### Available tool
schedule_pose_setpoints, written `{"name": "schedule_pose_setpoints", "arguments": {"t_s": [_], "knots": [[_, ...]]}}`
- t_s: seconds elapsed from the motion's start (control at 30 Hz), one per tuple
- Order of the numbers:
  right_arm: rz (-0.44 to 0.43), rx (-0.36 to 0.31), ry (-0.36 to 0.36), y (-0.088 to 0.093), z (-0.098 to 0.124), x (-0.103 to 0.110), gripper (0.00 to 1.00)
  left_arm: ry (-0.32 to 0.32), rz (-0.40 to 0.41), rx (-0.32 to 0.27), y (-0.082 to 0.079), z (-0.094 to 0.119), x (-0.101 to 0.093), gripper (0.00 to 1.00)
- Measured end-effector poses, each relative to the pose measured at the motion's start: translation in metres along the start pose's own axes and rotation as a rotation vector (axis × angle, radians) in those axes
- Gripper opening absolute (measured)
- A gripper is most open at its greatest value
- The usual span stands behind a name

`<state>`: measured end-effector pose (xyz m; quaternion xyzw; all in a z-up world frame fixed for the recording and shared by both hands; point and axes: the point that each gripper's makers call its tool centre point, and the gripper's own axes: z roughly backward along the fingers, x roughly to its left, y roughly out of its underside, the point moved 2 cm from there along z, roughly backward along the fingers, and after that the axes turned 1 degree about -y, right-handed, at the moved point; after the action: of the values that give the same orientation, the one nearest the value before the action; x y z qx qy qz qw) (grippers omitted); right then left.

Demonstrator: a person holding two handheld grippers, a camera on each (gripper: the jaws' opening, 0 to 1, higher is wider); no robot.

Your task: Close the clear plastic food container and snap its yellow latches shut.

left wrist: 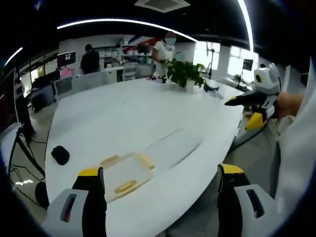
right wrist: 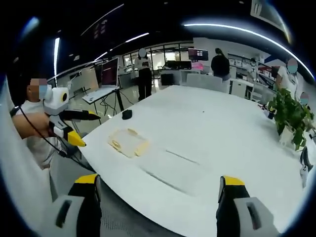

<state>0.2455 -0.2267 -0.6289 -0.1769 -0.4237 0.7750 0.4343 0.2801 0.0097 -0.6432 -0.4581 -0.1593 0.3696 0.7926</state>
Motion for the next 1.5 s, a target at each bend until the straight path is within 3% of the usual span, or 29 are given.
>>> {"name": "schedule_pose_setpoints", "arguments": {"t_s": [0.33, 0.43, 0.53, 0.93, 1.2, 1.5], "knots": [[0.048, 0.010, -0.040, -0.017, -0.024, 0.008, 0.99, -0.004, -0.018, -0.007, -0.003, -0.001, 0.019, 0.89], [0.084, 0.016, -0.050, -0.021, -0.030, 0.010, 0.87, 0.004, -0.040, -0.006, -0.005, -0.001, 0.021, 0.88], [0.083, 0.000, -0.074, -0.027, -0.036, 0.014, 0.91, 0.010, -0.042, -0.003, -0.005, 0.001, 0.026, 0.88], [0.166, 0.030, -0.127, -0.031, -0.058, 0.033, 0.86, 0.033, -0.062, 0.025, 0.003, 0.005, 0.037, 0.87], [0.242, 0.056, -0.215, -0.037, -0.072, 0.053, 0.87, 0.069, -0.116, 0.050, 0.008, 0.006, 0.046, 0.87], [0.289, 0.076, -0.262, -0.042, -0.092, 0.064, 0.86, 0.078, -0.103, 0.061, 0.016, 0.007, 0.060, 0.87]]}}
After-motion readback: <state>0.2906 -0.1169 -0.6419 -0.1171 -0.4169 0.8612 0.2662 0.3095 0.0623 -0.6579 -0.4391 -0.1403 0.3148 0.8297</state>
